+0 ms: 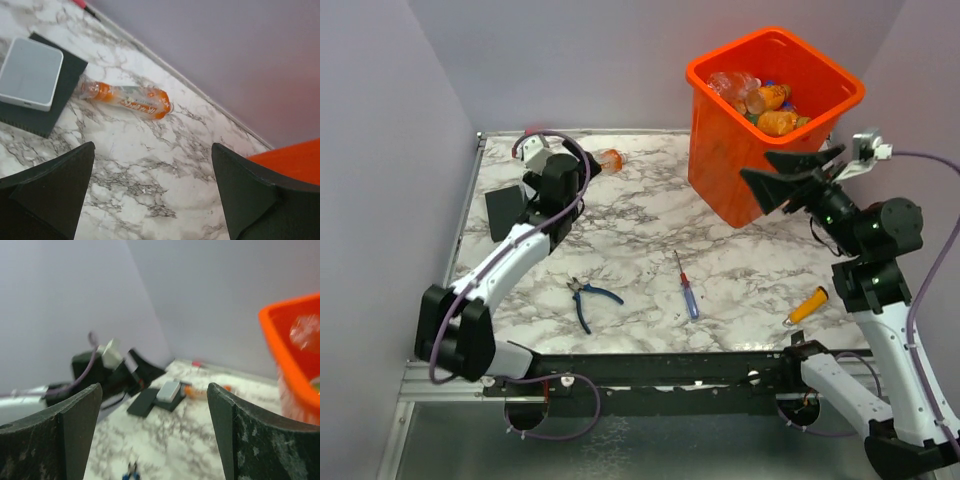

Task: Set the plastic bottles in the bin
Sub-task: Pick up the plastic bottle at the center of the board.

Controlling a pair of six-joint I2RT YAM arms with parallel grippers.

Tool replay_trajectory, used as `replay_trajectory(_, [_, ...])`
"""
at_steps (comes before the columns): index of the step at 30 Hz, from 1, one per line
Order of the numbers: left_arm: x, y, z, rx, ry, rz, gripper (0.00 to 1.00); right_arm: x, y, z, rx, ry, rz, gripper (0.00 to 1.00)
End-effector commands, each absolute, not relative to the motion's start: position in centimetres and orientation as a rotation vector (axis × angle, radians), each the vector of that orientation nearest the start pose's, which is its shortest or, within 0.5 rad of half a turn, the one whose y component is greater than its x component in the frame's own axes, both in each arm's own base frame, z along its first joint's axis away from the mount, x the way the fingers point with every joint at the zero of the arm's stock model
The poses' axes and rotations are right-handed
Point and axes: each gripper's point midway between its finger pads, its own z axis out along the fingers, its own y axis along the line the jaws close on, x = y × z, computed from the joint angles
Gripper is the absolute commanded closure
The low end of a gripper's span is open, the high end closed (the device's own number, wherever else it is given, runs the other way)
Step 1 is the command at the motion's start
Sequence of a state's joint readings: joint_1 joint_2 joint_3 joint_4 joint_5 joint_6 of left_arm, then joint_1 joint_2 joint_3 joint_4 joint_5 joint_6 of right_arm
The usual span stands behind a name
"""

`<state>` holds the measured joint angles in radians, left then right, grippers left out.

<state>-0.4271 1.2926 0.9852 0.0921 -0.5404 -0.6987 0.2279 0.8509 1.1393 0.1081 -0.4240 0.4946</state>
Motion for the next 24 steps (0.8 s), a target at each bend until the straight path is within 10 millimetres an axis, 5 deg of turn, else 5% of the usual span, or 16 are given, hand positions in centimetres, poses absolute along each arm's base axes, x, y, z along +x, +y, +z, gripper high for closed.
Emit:
replay_trajectory(1, [46.1, -12.9, 21.3, -0.947, 1.758, -0.509, 0.01, 22.6, 17.4, 43.0, -0.310, 1.356, 1.041, 0.11])
replay_trajectory(7, [51.7, -12.6, 16.6, -1.203, 1.722, -0.452, 0.01, 20.6, 17.8, 38.5, -0.280, 1.413, 1.131, 0.12])
replay_trajectory(16, [56.1, -11.4, 9.8, -1.454, 1.599, -0.402, 0.01, 18.7, 18.7, 38.6, -0.371, 1.409, 1.137, 0.12])
replay_trajectory(24, [58.1, -9.5, 8.4, -1.508, 1.488, -0.337, 0.01, 18.7, 19.2, 37.0, -0.367, 1.452, 1.178, 0.12])
